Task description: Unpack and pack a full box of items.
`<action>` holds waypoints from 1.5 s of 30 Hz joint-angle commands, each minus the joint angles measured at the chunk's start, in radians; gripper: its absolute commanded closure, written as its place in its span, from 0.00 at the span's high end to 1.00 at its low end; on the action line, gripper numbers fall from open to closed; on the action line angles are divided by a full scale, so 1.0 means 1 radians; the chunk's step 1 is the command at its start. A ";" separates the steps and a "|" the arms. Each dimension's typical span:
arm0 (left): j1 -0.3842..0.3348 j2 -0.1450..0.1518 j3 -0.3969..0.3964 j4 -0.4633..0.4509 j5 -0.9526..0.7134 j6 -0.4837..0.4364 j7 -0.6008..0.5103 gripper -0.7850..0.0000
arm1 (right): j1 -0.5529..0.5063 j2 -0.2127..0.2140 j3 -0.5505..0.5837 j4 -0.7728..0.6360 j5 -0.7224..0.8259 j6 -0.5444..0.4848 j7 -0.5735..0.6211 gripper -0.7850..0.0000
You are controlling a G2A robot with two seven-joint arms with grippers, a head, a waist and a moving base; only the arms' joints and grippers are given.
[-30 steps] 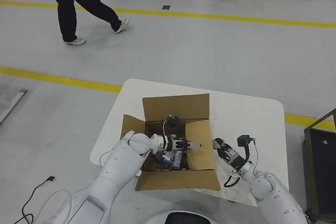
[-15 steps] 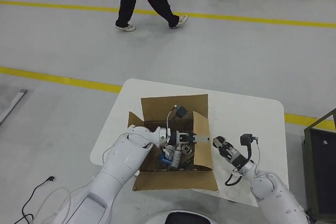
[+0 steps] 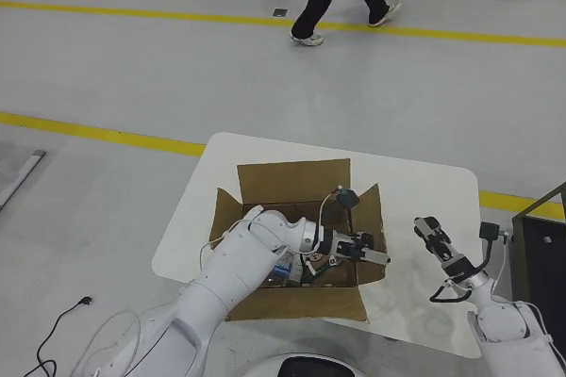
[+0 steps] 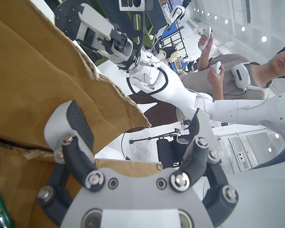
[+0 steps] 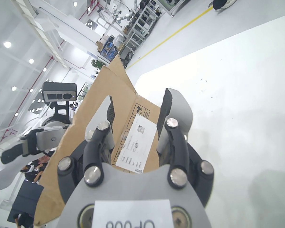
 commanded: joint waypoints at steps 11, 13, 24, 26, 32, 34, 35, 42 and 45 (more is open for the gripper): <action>-0.048 -0.066 0.077 0.132 0.053 -0.024 0.066 1.00 | 0.014 0.008 -0.023 -0.074 0.077 0.063 0.176 0.36; -0.052 -0.072 0.079 0.151 0.050 -0.031 0.067 1.00 | 0.020 0.008 -0.034 -0.076 0.075 0.069 0.190 0.34; -0.065 -0.089 0.079 0.211 0.040 -0.051 0.060 1.00 | 0.060 0.003 -0.080 -0.021 0.095 0.092 0.209 0.00; -0.068 -0.089 0.074 0.219 0.035 -0.057 0.059 1.00 | 0.063 0.002 -0.083 -0.010 0.103 0.088 0.208 0.00; -0.091 -0.071 0.050 0.239 0.048 -0.085 0.083 1.00 | 0.052 0.003 -0.069 0.008 0.132 0.073 0.183 0.00; -0.100 -0.060 0.042 0.241 0.066 -0.101 0.098 1.00 | 0.035 0.003 -0.055 0.002 0.151 0.062 0.163 0.00; -0.102 -0.054 0.038 0.239 0.074 -0.106 0.104 1.00 | 0.025 0.004 -0.045 -0.005 0.155 0.056 0.151 0.00; -0.122 0.004 -0.004 0.223 0.157 -0.133 0.143 1.00 | -0.094 0.006 0.022 -0.094 0.156 0.042 0.053 0.00; -0.126 0.031 -0.004 0.191 0.280 -0.110 0.205 1.00 | -0.145 0.005 0.035 -0.137 0.133 0.061 0.022 0.00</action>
